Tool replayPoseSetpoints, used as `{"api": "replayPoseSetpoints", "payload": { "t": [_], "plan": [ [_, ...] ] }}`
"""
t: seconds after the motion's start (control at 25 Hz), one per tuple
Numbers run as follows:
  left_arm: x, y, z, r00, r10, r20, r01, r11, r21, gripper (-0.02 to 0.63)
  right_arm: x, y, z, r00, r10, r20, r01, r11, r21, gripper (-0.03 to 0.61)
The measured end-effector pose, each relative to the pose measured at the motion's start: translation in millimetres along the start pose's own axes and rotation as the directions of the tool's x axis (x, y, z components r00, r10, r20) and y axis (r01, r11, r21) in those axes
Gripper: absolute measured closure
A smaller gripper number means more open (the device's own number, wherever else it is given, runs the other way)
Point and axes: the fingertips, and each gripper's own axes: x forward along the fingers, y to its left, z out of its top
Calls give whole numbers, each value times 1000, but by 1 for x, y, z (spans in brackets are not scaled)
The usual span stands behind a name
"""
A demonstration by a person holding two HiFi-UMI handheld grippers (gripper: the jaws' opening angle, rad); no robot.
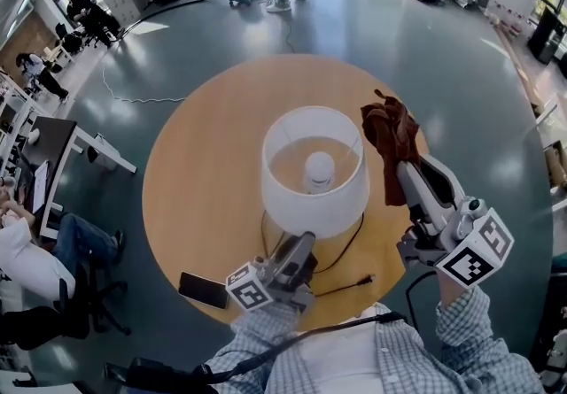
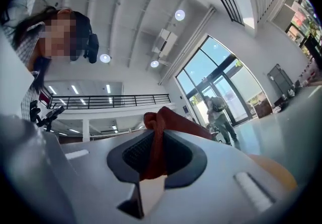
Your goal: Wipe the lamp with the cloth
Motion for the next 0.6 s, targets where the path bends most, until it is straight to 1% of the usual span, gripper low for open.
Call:
{"api": "replayPoseSetpoints", "payload": {
  "t": [0.08,0.24,0.32,0.4,0.6],
  "plan": [
    [0,1,1,1000,-1,4,1,1000,1,483,12,4,-4,1000,22,-14,-22,1000,-14,528],
    [1,2,0,1000,3,2,-3,1000,2,483,21,-11,-36,992,-14,-124,8,999,-44,528],
    [1,2,0,1000,5,2,-5,1000,4,483,19,-22,-56,981,-36,-192,26,998,-57,528],
    [1,2,1,1000,6,2,-6,1000,5,483,15,-34,-76,967,-47,-252,38,998,-42,528],
    [1,1,1,1000,3,6,-3,1000,3,483,1,-58,-116,922,-60,-382,58,998,-15,528]
  ]
}}
